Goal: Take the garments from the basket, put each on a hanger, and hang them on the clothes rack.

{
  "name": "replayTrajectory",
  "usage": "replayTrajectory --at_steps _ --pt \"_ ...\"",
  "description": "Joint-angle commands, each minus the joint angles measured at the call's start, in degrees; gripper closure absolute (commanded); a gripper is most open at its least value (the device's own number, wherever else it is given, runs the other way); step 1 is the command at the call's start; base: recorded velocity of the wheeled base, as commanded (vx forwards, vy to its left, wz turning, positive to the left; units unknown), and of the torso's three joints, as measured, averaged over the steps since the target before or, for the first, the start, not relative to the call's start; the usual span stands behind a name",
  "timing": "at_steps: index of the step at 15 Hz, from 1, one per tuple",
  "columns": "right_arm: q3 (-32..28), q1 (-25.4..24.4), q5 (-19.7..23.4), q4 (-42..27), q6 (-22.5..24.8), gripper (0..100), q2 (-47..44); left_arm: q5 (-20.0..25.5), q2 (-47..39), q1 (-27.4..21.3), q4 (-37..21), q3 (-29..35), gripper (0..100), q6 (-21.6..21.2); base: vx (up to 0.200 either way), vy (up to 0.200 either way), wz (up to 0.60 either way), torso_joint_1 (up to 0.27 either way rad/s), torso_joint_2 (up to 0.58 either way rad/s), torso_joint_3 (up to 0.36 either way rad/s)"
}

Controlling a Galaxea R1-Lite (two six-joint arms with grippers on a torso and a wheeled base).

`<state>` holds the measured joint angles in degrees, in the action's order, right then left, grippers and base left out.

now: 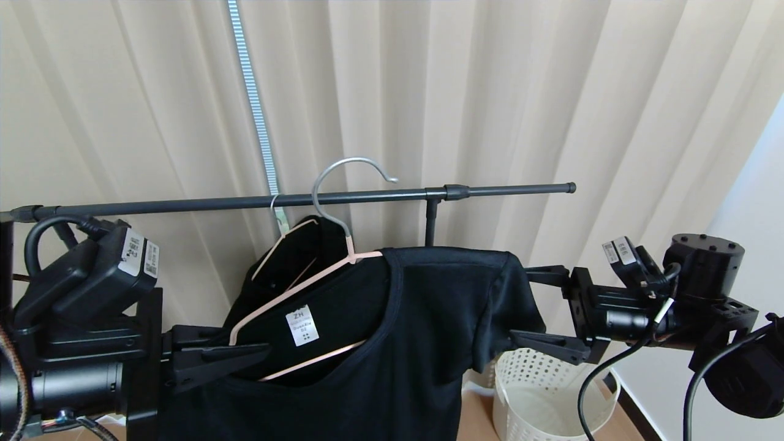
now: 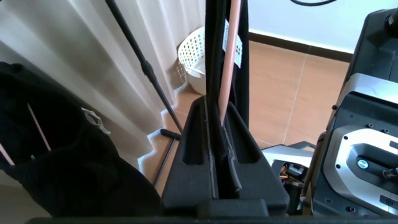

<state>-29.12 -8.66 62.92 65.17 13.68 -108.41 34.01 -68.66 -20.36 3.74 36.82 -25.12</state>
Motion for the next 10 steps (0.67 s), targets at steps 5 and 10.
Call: replayTrajectory --at_steps 5,10 --pt "-2.1 1.3 -0.4 0.0 0.7 100 -4.5 0.0 1.5 0.6 -0.1 -1.0 100 0.0 0.0 0.0 0.0 0.0 0.0 0.0" --pt "-3.5 4.7 -1.6 0.0 0.7 100 -4.4 -0.1 2.5 0.8 -0.1 -1.3 100 0.1 0.0 0.0 0.0 0.0 0.0 0.0"
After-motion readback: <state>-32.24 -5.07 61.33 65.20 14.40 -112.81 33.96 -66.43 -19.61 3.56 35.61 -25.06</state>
